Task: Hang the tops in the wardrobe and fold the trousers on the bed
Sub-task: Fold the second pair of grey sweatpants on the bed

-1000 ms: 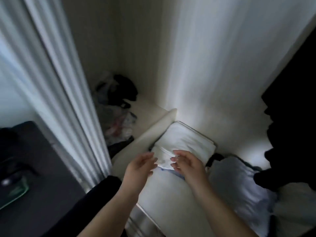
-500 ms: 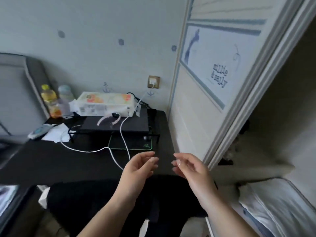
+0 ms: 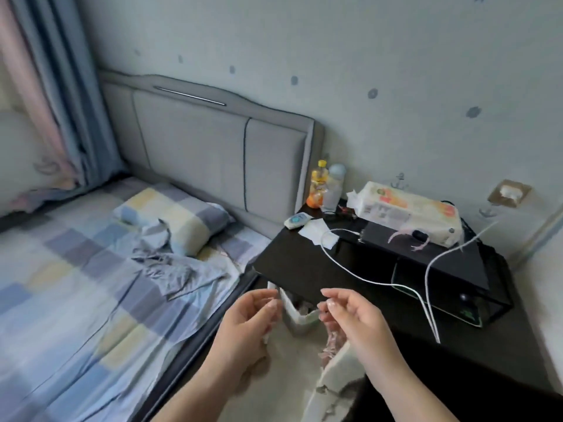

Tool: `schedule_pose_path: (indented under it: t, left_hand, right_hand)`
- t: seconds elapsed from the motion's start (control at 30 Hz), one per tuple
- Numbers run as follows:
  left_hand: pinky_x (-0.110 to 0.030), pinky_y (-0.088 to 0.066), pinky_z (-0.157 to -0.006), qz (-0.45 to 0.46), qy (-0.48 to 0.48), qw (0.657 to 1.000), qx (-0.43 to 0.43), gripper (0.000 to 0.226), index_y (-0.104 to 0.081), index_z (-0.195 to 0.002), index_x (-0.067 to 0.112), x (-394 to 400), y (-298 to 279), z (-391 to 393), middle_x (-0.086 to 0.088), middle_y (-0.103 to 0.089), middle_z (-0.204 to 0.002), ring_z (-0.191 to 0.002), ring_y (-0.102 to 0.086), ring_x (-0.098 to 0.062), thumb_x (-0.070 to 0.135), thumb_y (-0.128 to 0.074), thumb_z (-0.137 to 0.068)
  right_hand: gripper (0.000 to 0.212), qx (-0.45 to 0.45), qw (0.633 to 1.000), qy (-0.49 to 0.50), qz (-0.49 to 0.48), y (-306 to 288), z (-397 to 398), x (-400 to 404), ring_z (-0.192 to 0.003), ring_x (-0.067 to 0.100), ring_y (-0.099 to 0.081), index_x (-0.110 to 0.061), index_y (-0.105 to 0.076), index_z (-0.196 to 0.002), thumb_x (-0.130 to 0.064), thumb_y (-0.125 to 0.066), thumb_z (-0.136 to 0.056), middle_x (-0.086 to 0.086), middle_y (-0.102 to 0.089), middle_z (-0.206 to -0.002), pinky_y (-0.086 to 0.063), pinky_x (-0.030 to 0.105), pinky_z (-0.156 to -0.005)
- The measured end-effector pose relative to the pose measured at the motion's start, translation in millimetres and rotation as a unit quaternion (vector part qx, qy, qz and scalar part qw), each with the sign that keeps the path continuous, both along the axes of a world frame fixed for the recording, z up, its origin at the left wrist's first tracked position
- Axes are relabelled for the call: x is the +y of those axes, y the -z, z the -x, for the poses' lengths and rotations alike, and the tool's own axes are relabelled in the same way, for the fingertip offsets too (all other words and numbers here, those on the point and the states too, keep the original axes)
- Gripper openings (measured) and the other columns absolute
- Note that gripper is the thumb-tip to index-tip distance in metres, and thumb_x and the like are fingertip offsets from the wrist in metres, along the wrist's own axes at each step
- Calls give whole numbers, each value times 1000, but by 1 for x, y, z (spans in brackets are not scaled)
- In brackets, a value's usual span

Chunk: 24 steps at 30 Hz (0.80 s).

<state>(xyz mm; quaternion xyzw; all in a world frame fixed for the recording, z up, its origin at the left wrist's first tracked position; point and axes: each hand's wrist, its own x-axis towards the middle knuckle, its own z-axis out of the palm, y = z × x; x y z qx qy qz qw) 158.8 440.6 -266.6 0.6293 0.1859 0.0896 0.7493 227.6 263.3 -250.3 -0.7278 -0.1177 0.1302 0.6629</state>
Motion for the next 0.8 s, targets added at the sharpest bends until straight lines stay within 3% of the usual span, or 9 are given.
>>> schedule_pose_path:
  t: [0.2, 0.33, 0.47, 0.8]
  left_hand:
    - [-25, -50, -73, 29, -123, 992, 31, 11, -69, -98, 17, 129, 13, 59, -4, -73, -90, -76, -65, -12, 12, -62, -90]
    - [-19, -54, -67, 36, -186, 981, 48, 11, -69, -99, 18, 186, 17, 87, 0, -74, -92, -73, -67, -7, 15, -63, -91]
    - [-31, -52, -83, 42, -226, 971, 66, 11, -67, -101, 17, 228, 24, 103, -4, -72, -99, -84, -67, -14, 14, -61, -92]
    - [-26, -51, -76, 36, -277, 953, 120, 13, -66, -104, 19, 365, 71, 53, 2, -73, -96, -86, -67, -12, 16, -59, -94]
  right_hand:
    - [18, 43, 993, -108, 4, 22, 19, 141, -72, 8, -67, -14, -68, -100, -4, -53, -94, 0, -73, -82, -53, 18, -66]
    - [20, 51, 985, -166, 22, 29, 22, 211, -77, 10, -68, -20, -69, -99, -8, -54, -95, 1, -73, -87, -53, 19, -67]
    - [19, 62, 974, -214, 41, 36, 19, 268, -79, 13, -68, -20, -69, -100, -9, -54, -94, 2, -73, -88, -54, 22, -69]
    - [18, 99, 957, -258, 89, 83, -64, 407, -73, 10, -67, -18, -69, -98, -8, -55, -94, 2, -73, -84, -53, 22, -66]
